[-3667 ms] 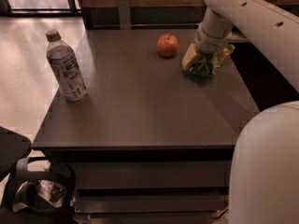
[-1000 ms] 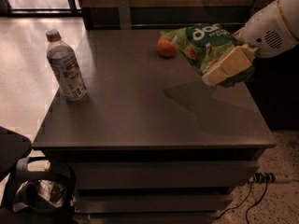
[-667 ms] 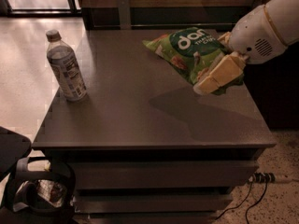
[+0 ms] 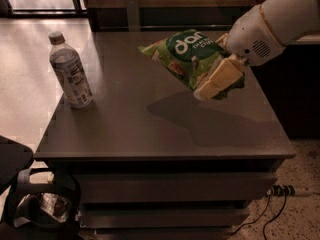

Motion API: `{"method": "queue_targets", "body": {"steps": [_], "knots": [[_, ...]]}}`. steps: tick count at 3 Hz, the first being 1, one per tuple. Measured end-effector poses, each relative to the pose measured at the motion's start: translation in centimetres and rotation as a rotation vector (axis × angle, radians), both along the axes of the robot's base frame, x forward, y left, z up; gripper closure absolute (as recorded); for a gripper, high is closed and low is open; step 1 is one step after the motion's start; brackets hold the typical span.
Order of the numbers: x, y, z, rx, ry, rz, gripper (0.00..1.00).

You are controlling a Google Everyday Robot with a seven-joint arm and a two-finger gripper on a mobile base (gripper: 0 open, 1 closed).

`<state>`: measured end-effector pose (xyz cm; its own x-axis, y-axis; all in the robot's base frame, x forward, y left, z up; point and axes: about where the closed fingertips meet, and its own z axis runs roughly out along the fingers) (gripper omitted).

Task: Move green rice chip bag near blue plastic bottle

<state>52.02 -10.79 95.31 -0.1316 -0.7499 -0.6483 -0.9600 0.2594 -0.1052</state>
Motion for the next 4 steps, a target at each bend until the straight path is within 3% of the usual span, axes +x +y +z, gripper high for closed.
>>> {"method": "queue_targets", "body": {"steps": [2, 3, 4], "knots": [[1.2, 7.8, -1.4, -0.048, -0.026, 0.197, 1.0], [-0.6, 11.6, -2.8, -0.08, 0.002, 0.311, 1.0], [-1.6, 13.6, -4.1, -0.081, 0.036, 0.365, 0.98]]}}
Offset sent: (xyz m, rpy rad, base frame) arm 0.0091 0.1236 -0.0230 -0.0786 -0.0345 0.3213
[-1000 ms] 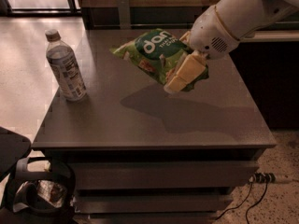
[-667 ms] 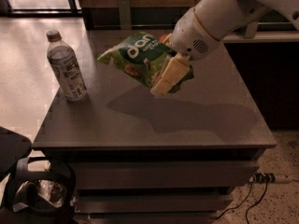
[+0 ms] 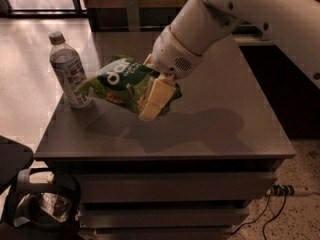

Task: Move green rice chip bag near blue plastic bottle

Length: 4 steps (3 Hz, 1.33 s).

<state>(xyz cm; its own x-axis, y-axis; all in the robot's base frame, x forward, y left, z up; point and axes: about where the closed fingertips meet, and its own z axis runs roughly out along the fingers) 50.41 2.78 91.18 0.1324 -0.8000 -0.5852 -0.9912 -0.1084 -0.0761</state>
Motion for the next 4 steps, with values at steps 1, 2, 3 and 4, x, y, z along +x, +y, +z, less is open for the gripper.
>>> {"method": "queue_targets", "body": {"steps": [1, 2, 3, 4], "knots": [[0.03, 0.04, 0.04, 0.0, -0.003, -0.001, 0.68], [0.0, 0.17, -0.01, 0.0, -0.002, 0.001, 0.45], [-0.04, 0.31, -0.06, 0.0, -0.002, 0.003, 0.22], [-0.09, 0.5, -0.13, 0.0, -0.002, 0.007, 0.0]]}}
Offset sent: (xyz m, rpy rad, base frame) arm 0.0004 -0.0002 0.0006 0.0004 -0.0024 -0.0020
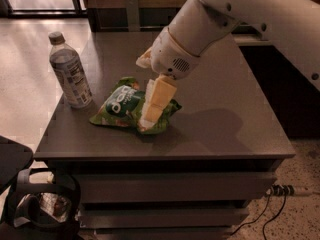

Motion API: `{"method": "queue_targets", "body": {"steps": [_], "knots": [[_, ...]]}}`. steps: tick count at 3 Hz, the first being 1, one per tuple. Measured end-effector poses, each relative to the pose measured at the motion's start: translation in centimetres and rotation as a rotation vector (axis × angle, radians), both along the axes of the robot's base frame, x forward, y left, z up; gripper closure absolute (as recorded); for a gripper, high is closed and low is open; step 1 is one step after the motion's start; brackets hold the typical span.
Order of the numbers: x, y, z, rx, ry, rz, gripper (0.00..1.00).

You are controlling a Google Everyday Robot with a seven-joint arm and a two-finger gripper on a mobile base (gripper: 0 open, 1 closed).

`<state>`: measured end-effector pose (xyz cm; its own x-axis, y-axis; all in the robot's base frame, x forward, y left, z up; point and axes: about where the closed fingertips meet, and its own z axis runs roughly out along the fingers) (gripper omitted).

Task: Move green rice chip bag near blue plastic bottle

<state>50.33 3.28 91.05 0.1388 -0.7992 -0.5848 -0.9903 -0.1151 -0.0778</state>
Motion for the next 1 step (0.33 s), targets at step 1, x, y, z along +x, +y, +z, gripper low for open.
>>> {"method": "queue_targets", "body": {"steps": [1], "knots": [[0.0, 0.01, 0.0, 0.0, 0.0, 0.0, 0.0]]}}
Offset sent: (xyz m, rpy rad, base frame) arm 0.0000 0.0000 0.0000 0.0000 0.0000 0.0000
